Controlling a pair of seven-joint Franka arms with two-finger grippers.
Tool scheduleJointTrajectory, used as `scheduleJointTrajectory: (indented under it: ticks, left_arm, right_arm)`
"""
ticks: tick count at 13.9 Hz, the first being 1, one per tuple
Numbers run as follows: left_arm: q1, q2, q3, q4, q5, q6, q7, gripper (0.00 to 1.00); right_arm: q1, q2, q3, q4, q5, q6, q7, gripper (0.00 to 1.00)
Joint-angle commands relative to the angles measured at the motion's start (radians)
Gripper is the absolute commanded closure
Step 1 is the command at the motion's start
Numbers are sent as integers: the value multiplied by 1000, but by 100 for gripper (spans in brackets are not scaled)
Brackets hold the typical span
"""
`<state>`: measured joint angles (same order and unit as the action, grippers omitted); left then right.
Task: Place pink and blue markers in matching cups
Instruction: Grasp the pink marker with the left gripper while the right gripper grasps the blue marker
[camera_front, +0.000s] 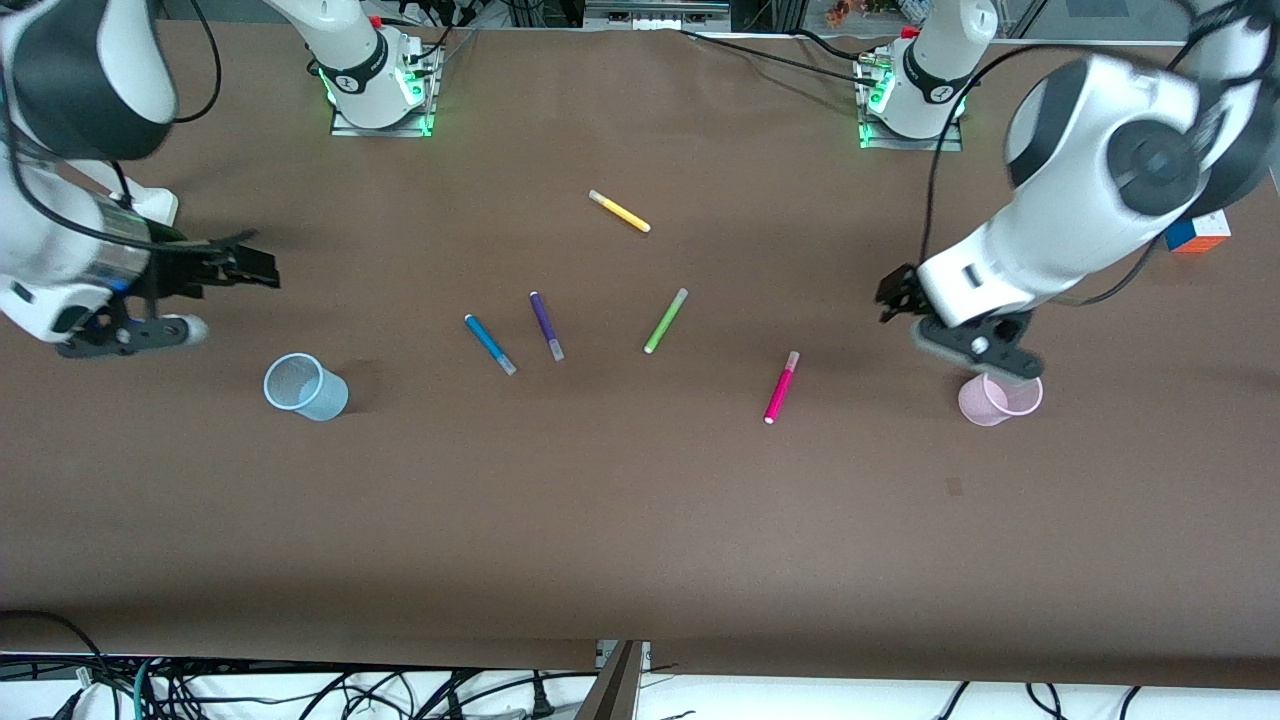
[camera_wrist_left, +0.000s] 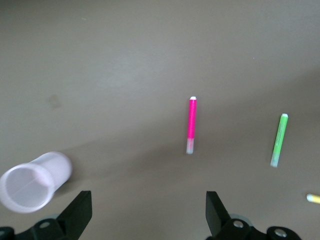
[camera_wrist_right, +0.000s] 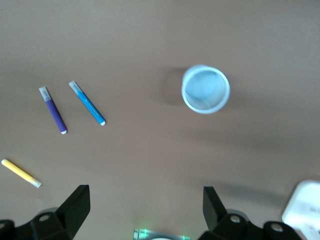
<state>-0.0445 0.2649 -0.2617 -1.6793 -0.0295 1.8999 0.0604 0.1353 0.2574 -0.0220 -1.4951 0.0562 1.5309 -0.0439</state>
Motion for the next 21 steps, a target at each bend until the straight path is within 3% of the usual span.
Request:
scheduleJointTrajectory:
  ticks: [1,6,8,11,13,16,21]
  left_arm:
    - [-46,121,-4,18,-14,77,-23,0]
    - [-86,209,-4,-129,31,308,-50,0]
    - [-100,258,-2,-137,52,364,-76,0]
    - [-147,319,-2,-134,192,384,-189,2]
    - [-161,355,-4,-134,259,392,-249,14]
    - [-160,384,-4,-132,264,393,-260,29]
    - [-152,399,-5,-132,266,401,-286,100]
  right_arm:
    - [65,83,-4,3,10,87,-7,0]
    - [158,149,-4,-100,10,285,-71,0]
    - [176,178,-3,-131,10,365,-108,0]
    - [221,230,-3,-134,10,434,-108,0]
    - [239,265,-3,-136,10,471,-132,0]
    - [260,310,-3,-136,10,538,-154,0]
    - [287,365,-3,-140,10,652,-189,0]
